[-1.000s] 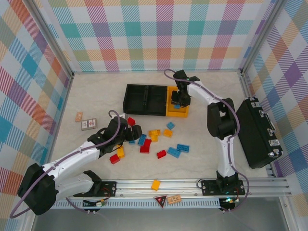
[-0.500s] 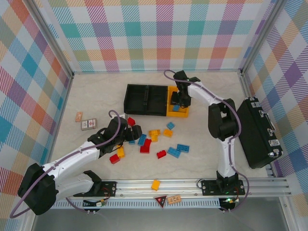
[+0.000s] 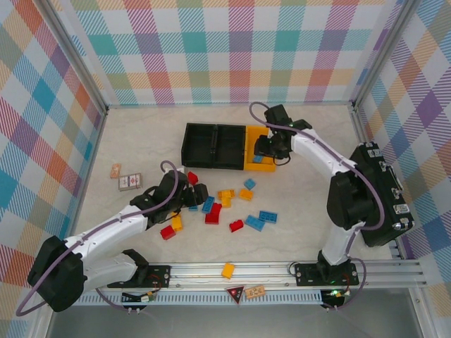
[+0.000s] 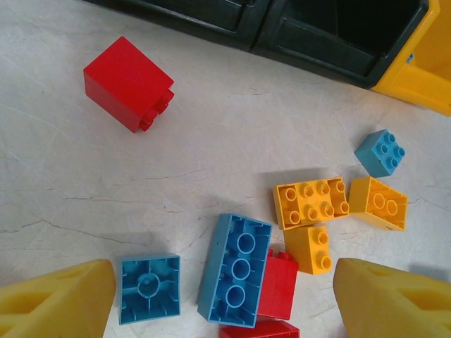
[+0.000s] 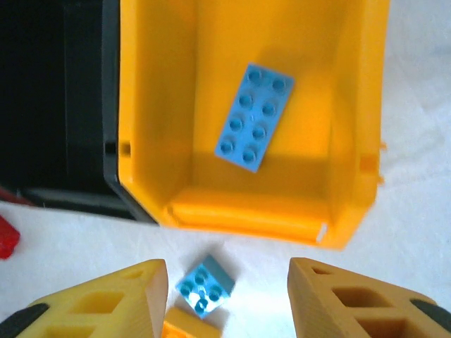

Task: Sort the legos into containers by color
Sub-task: Place the lego in the container, then pick up the lego from the center of the table.

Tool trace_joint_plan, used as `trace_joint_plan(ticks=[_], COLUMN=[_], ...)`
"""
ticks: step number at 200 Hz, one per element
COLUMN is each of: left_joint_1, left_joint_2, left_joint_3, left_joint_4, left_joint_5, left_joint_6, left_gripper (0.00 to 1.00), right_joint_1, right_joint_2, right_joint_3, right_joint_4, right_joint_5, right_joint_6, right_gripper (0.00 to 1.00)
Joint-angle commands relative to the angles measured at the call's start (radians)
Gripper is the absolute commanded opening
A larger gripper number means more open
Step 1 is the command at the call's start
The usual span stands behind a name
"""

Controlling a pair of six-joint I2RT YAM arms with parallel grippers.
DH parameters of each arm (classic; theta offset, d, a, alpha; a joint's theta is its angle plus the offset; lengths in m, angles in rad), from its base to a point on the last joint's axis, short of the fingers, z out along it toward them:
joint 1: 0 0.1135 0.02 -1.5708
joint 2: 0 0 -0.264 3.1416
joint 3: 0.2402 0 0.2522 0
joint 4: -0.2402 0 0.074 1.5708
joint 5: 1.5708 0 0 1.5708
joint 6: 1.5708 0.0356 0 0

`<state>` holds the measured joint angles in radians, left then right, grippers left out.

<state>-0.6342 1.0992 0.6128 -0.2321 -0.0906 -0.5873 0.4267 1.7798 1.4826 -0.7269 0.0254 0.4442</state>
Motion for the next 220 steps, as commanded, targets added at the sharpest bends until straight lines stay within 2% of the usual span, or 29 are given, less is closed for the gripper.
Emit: trace_joint_plan(ticks=[1,47,83,120,155,220], left_joint_1=[-0.008,-0.009,-0.009,-0.009,-0.008,-0.009], left_joint_2=[0.010,0.035,0.051,0.053,0.030,0.011], left_joint_3=[0.044,0.066,0.067,0.055,0.028,0.004], left_joint_4=[-0.038,-0.099,-0.095,-0.084,-0.084,-0.081], left_joint_5=[0.016,0.043,0.059,0.065,0.050,0.032], left_joint_6=[0.016,0.033,0.031,0.014,-0.012,-0.022], left_gripper=[0.81,0.80,0.79,0.79,0.79,0.80], right_joint_1=[0.009,0.035,0.105,0.150,0.179,0.216], right_joint_2=[-0.098,-0.248,-0.283,-0.230,-0.133,-0.029], right_joint_3=[-0.086,-0.286,-0.411,-0.486,-0.469,-0.425], right_joint_4=[0.025,0.081,0.172,0.306,0.371,0.379], right_joint_5=[-0.037,-0.108,-0.138,-0.142,-0.148,-0.130], right_joint_6=[-0.033,-0.058,-0.084,-0.094,-0.107,-0.125], right_gripper=[0.49,0.51,0.57,0.60,0.62,0.62])
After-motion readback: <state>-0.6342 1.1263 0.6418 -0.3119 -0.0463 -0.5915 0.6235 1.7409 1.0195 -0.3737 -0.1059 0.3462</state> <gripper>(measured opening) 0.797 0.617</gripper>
